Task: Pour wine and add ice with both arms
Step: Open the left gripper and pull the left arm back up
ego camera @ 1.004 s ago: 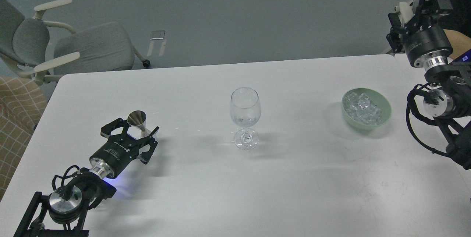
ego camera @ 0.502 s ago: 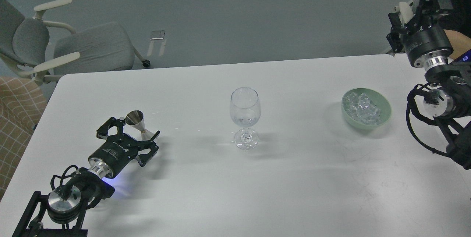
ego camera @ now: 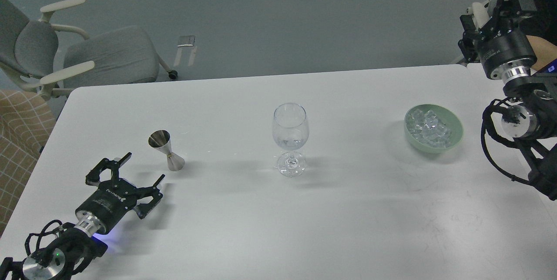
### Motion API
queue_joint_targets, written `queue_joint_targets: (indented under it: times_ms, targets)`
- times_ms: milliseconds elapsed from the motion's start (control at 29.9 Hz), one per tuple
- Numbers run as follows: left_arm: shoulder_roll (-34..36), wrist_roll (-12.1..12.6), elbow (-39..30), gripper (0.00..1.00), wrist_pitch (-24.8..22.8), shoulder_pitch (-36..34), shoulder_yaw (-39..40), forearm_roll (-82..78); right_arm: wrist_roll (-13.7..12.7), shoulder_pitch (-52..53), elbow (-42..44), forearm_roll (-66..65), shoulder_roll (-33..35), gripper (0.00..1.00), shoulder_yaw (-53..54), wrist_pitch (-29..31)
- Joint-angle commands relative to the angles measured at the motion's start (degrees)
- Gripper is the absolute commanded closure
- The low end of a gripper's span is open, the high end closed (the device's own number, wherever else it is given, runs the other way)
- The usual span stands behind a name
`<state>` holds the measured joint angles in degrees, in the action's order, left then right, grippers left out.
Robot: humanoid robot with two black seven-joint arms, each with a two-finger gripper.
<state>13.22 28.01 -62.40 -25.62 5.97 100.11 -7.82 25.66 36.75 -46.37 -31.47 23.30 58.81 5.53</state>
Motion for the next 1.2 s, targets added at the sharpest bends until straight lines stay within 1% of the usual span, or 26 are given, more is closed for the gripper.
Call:
queue_joint_targets:
  times_ms: [0, 33, 201, 234, 268, 301, 368, 401, 435, 502, 569, 602, 636, 669, 703, 769, 836, 870, 937, 1037, 1070, 1104, 1171]
  targets:
    - [1.7, 0.0, 0.0, 0.03, -1.7, 0.5, 4.8, 1.0, 0.0, 0.0, -0.6, 0.0, 0.1, 0.0, -0.1, 0.0]
    - [2.6, 0.0, 0.0, 0.03, -2.4, 0.5, 6.1, 1.4, 0.0, 0.0, -0.7, 0.0, 0.1, 0.0, -0.1, 0.0]
    - [6.7, 0.0, 0.2, 0.03, -2.4, -1.0, 7.7, 0.9, 0.0, -0.1, -1.8, 0.0, 1.3, 0.0, -0.2, 0.0]
    - [8.6, -2.6, 0.2, 0.03, -2.4, -2.3, 7.8, 0.4, 0.0, -0.6, -2.7, -0.2, 2.1, 0.0, -0.2, 0.1]
    - [9.8, -3.9, 0.2, 0.03, -2.4, -3.1, 7.7, 0.4, 0.0, -1.0, -3.0, -0.2, 2.4, 0.0, -0.2, 0.1]
    - [12.0, -6.4, 0.5, 0.03, -2.4, -4.9, 7.4, 0.1, 0.0, -1.5, -4.0, -0.5, 2.7, 0.0, -0.2, 0.1]
    - [13.7, -8.3, 1.8, 0.03, -2.4, -6.8, 7.1, -0.5, 0.0, -2.0, -5.0, -0.8, 3.7, 0.0, -0.2, 0.1]
    - [14.5, -10.0, 3.7, 0.03, -2.4, -8.9, 6.7, -1.8, 0.0, -2.6, -6.2, -0.9, 5.3, 0.0, -0.8, 0.2]
    - [14.6, -10.9, 4.4, 0.03, -2.4, -10.2, 6.5, -3.0, 0.0, -2.8, -6.9, -0.9, 6.0, 0.0, -1.3, 0.2]
    - [14.7, -14.3, 6.7, 0.03, -2.4, -16.7, 4.8, -9.7, 0.0, -4.0, -9.7, -1.0, 9.8, 0.0, -3.3, 0.2]
    - [14.8, -16.4, 7.7, 0.03, -2.4, -19.8, 3.4, -14.0, 0.1, -4.8, -10.9, -1.1, 12.3, 0.0, -4.1, 0.2]
    - [14.8, -19.0, 8.3, 0.03, -2.4, -22.6, 2.2, -18.0, 0.1, -5.6, -12.1, -1.7, 14.4, 0.0, -5.2, 0.2]
    - [14.7, -20.6, 8.6, 0.03, -2.4, -23.9, 1.5, -19.6, 0.1, -6.0, -12.7, -2.3, 15.4, 0.0, -5.6, 0.2]
    - [14.7, -23.5, 8.8, 0.03, -2.4, -25.6, 0.0, -22.1, 0.1, -6.7, -13.7, -4.0, 17.5, 0.0, -6.4, 0.2]
    - [14.6, -25.7, 8.8, 0.03, -2.4, -26.7, -2.2, -23.9, 0.2, -7.6, -14.5, -6.5, 19.7, 0.0, -6.9, 0.2]
    - [14.6, -27.8, 8.7, 0.03, -2.4, -28.0, -6.0, -25.0, 0.3, -9.5, -16.0, -10.3, 22.3, 0.0, -7.3, 0.1]
    - [14.4, -28.3, 8.8, 0.03, -2.4, -29.3, -8.3, -25.2, 0.4, -11.0, -17.2, -12.6, 24.1, 0.0, -7.4, 0.1]
    - [14.1, -28.4, 8.7, 0.03, -2.4, -30.4, -10.7, -25.1, 0.4, -12.3, -18.4, -15.1, 26.1, 0.0, -7.4, -0.1]
    - [13.4, -29.0, 8.7, 0.02, -1.5, -31.6, -13.6, -24.7, 0.5, -14.3, -19.9, -19.5, 28.7, 0.0, -7.4, -1.0]
    - [9.1, -32.0, 8.7, 0.02, 0.1, -34.1, -15.5, -25.1, 0.7, -16.8, -21.7, -27.2, 31.3, 0.0, -7.4, -3.3]
    - [7.5, -32.8, 8.7, 0.02, 1.0, -34.9, -15.9, -25.3, 0.9, -17.9, -22.4, -31.9, 32.1, 0.0, -7.4, -5.0]
    - [6.8, -32.8, 8.7, 0.02, 1.2, -35.0, -16.2, -25.3, 0.9, -18.5, -22.8, -34.2, 32.4, 0.0, -7.4, -5.8]
    - [5.5, -32.8, 8.4, 0.02, 1.2, -35.1, -17.0, -25.2, 0.9, -20.1, -23.6, -43.8, 32.5, 0.0, -7.5, -9.7]
